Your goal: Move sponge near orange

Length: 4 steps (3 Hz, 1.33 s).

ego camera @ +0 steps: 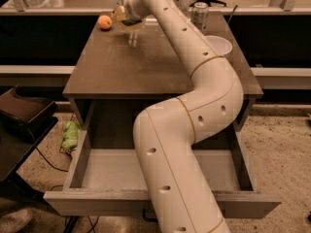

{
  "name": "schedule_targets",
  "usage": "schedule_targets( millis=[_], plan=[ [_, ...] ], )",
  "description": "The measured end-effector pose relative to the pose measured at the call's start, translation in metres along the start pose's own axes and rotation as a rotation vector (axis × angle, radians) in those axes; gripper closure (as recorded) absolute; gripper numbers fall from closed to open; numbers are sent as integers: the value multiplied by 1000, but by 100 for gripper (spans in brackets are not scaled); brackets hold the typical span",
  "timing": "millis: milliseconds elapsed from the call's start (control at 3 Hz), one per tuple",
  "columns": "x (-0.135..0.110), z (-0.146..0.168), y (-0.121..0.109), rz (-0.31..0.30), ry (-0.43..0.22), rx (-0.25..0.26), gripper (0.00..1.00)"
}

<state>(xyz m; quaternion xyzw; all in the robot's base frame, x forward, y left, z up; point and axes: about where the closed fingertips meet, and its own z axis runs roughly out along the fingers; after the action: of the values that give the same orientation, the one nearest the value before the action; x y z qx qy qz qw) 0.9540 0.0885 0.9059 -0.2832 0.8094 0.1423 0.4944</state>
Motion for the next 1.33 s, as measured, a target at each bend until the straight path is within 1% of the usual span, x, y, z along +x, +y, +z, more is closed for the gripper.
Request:
schedule_targets(
  millis=[333,667,1333],
  plan=[
    [14,12,-6,-12,51,54,100],
    [17,15,-6,-12,60,60,87],
    [22,20,-3,-12,68,56,41]
  ],
)
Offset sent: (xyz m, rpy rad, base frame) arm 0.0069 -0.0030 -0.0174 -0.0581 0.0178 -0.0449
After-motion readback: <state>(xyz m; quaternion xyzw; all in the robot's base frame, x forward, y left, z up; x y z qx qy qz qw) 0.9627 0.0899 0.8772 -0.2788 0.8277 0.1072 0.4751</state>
